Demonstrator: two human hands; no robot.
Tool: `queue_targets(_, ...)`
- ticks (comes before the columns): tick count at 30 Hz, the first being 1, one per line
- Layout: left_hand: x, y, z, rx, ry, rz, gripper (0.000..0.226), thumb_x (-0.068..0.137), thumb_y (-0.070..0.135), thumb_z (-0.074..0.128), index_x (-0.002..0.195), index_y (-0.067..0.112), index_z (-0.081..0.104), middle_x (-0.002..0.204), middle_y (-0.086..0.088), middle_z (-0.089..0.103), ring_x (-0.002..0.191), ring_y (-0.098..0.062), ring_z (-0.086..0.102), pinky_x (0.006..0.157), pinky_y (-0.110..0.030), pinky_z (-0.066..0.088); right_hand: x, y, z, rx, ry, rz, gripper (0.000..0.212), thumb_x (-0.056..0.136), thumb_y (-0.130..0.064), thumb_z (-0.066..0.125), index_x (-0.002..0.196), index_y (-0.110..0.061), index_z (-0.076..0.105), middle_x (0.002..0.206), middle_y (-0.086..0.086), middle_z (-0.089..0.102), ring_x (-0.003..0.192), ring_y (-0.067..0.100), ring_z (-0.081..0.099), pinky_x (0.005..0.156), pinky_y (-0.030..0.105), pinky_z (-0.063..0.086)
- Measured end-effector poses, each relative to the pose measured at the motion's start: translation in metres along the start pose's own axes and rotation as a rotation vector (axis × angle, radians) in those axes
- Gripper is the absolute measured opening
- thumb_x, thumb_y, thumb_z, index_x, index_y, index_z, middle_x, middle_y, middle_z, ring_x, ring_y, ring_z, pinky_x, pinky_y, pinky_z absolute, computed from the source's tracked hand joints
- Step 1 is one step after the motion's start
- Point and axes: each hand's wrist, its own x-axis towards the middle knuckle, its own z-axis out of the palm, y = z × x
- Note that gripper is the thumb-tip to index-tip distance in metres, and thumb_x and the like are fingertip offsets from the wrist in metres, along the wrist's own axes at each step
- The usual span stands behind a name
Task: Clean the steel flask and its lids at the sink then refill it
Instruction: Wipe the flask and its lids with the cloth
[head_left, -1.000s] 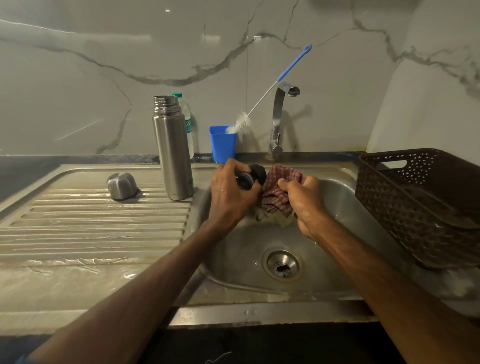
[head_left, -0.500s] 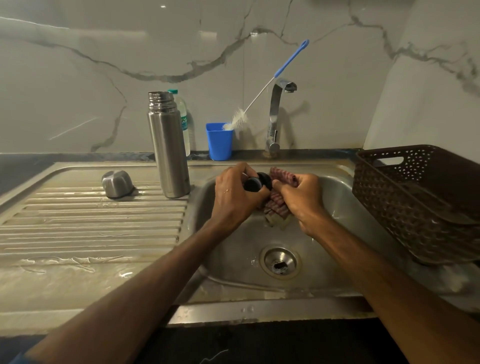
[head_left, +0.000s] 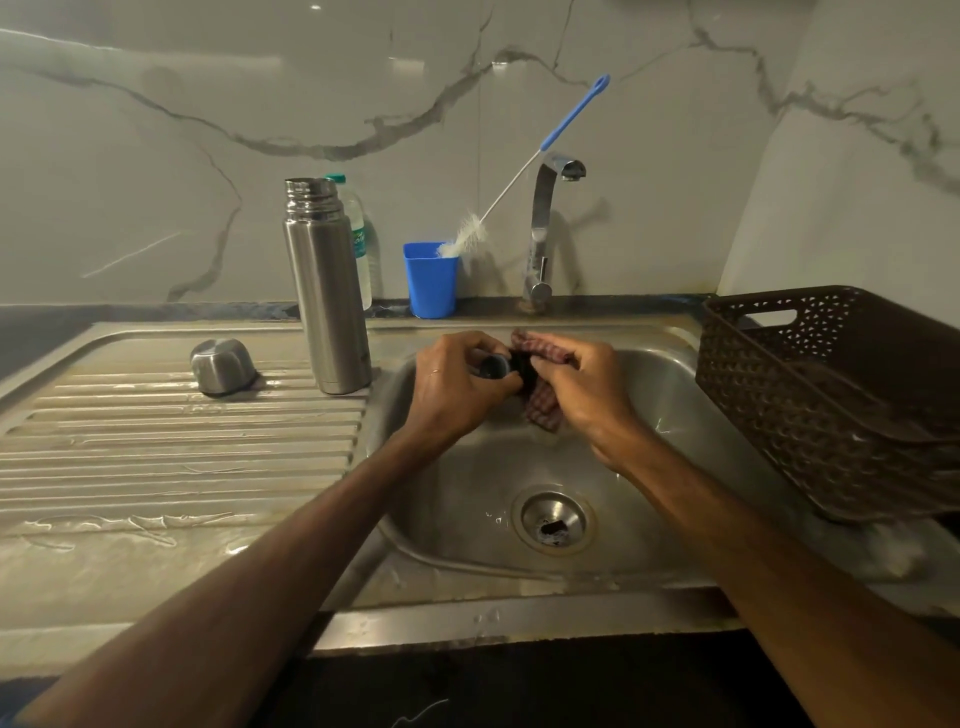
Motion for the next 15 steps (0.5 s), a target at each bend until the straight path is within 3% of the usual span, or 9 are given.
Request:
queue_targets(2,0.002,-0.006,-0.005,-0.011,0.015,-0.074,0.027,0.074,0.033,0.092,0.094,0.023,0.076,0.081,0.013,0.073,0.073,0.005,0.068,0.066,-0.02,0.059,-0.003,-0.002,0.007,-0.063,-0.055,-0.133,0.031,0.097,-0.003,0.066,0.124,-0.016,0.074,0.108,-0.013,0.071,0.088,-0.005,0.064,0.078,0.008,0.051)
queue_targets(4,0.002,-0.008,-0.009,-0.007,0.014,-0.098,0.029,0.075,0.034,0.091,0.098,0.022,0.077,0.082,0.015,0.071,0.074,0.008,0.065,0.063,-0.011,0.054,-0.004,-0.001,0.015,-0.151,-0.071,-0.207,0.031,0.097,-0.008,0.067,0.124,-0.018,0.075,0.104,-0.011,0.074,0.081,-0.005,0.064,0.074,0.009,0.05)
queue_targets(7,0.0,0.002,-0.007,0.006,-0.04,-0.039,0.027,0.077,0.033,0.089,0.1,0.023,0.078,0.085,0.014,0.072,0.077,0.007,0.065,0.065,-0.007,0.053,0.002,0.0,0.015,-0.141,-0.001,-0.125,0.031,0.098,-0.008,0.062,0.125,-0.018,0.074,0.114,-0.005,0.075,0.101,0.006,0.069,0.085,0.012,0.054)
queue_targets(9,-0.002,0.01,0.0,-0.018,-0.028,-0.011,0.024,0.076,0.029,0.09,0.095,0.023,0.077,0.084,0.013,0.073,0.078,0.001,0.07,0.069,-0.014,0.058,0.005,0.0,0.008,-0.018,0.033,-0.003,0.029,0.102,-0.009,0.056,0.123,-0.018,0.074,0.113,-0.004,0.075,0.102,0.007,0.069,0.09,0.018,0.056)
queue_targets(11,-0.001,0.009,0.005,-0.045,0.01,-0.037,0.026,0.075,0.029,0.09,0.094,0.022,0.075,0.085,0.011,0.074,0.08,-0.003,0.072,0.074,-0.023,0.061,0.003,-0.002,0.005,0.03,0.036,0.077,0.029,0.105,-0.014,0.052,0.128,-0.019,0.071,0.116,-0.004,0.073,0.098,0.005,0.067,0.086,0.018,0.056)
queue_targets(15,0.003,-0.009,0.003,-0.017,0.081,-0.152,0.034,0.072,0.042,0.089,0.096,0.027,0.07,0.09,0.009,0.073,0.093,-0.014,0.069,0.086,-0.043,0.061,-0.009,-0.007,0.015,-0.097,0.005,-0.081,0.032,0.105,-0.017,0.056,0.134,-0.02,0.068,0.119,-0.011,0.068,0.101,-0.001,0.063,0.087,0.005,0.047)
